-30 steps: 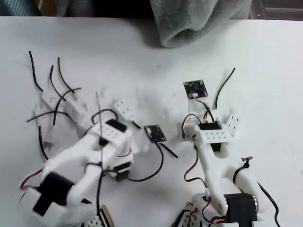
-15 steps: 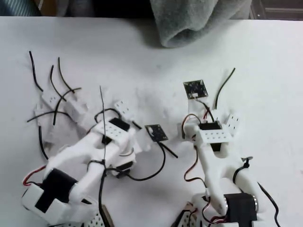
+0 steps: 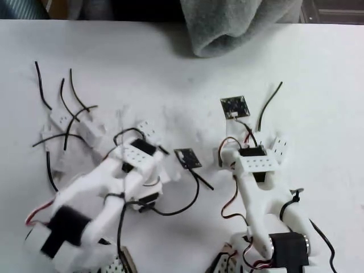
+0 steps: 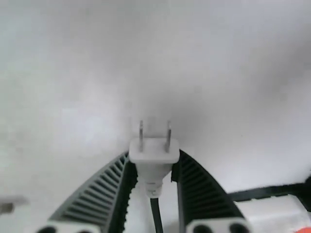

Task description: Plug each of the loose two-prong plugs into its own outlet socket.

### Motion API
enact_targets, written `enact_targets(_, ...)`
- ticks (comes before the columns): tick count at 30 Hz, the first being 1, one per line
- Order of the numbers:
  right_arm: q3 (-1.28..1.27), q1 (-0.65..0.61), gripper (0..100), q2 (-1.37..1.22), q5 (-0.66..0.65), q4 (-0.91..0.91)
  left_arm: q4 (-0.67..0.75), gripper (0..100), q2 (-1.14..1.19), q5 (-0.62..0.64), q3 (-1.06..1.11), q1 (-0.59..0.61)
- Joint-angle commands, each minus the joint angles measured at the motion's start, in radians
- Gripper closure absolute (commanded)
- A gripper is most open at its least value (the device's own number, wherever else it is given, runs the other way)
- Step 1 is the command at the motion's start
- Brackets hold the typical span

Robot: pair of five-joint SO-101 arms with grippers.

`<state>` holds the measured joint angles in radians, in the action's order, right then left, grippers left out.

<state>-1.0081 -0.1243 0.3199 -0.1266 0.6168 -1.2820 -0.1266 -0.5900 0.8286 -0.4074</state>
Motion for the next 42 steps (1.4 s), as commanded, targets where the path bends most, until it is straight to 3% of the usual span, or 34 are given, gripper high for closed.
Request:
enact_targets(1,0.011,0.010,62.3,0.031,0.000,-0.015,-0.138,98,-0.312,0.006,-0.046,-0.001)
enact_targets(7,0.011,0.010,62.3,0.031,0.000,-0.015,-0.184,98,-0.662,0.006,-0.018,0.001)
enact_targets(13,0.011,0.010,62.3,0.031,0.000,-0.015,-0.101,98,-0.753,0.015,-0.011,0.001)
enact_targets(15,0.011,0.010,62.3,0.031,0.000,-0.015,-0.012,98,-0.760,0.034,0.009,0.001)
enact_targets(20,0.011,0.010,62.3,0.031,0.000,-0.015,0.290,98,-0.760,0.241,0.081,-0.005)
enact_targets(24,0.011,0.010,62.3,0.031,0.000,-0.015,0.554,98,-0.762,0.336,0.178,-0.002)
enact_targets(42,0.009,0.008,62.3,0.031,0.000,-0.030,1.447,98,-0.891,0.354,0.488,-0.008)
